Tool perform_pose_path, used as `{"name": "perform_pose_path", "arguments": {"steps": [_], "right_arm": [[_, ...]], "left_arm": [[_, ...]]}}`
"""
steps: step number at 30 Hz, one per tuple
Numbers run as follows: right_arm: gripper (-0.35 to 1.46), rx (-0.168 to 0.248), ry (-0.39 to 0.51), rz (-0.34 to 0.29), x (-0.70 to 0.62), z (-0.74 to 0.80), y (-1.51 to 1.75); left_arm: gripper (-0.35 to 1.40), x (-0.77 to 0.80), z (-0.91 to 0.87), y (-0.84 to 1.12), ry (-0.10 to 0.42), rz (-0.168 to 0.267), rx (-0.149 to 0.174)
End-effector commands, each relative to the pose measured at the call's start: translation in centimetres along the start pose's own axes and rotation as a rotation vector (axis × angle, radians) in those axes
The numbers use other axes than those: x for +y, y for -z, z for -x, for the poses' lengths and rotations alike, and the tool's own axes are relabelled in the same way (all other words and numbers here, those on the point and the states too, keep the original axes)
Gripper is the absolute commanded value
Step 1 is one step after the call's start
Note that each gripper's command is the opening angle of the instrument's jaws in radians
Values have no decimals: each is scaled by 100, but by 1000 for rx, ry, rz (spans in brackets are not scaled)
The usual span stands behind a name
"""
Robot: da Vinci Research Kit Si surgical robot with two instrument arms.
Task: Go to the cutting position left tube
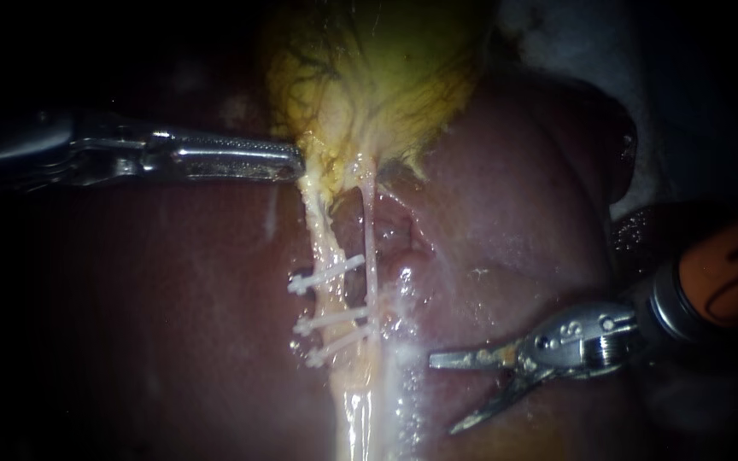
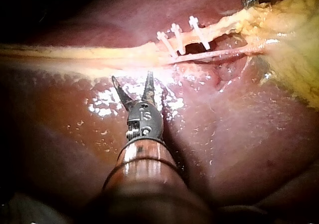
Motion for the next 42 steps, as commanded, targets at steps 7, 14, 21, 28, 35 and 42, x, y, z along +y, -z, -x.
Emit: {"name": "perform_pose_path", "arguments": {"steps": [7,14,21,28,35,42], "right_arm": [[144,0,0,0,0,0,1],[144,0,-1,0,2,1,1],[144,1,-3,-1,4,-2,4],[141,22,-14,-72,15,-14,8],[132,90,-43,-150,40,-36,10],[131,116,-109,-217,70,-51,-7]], "left_arm": [[-35,3,12,18,6,-6,2],[-35,8,36,64,20,28,-9],[-35,9,47,83,37,39,-26],[-35,6,47,83,37,41,-26],[-35,5,47,83,37,42,-26],[-35,3,48,84,32,43,-26]]}}
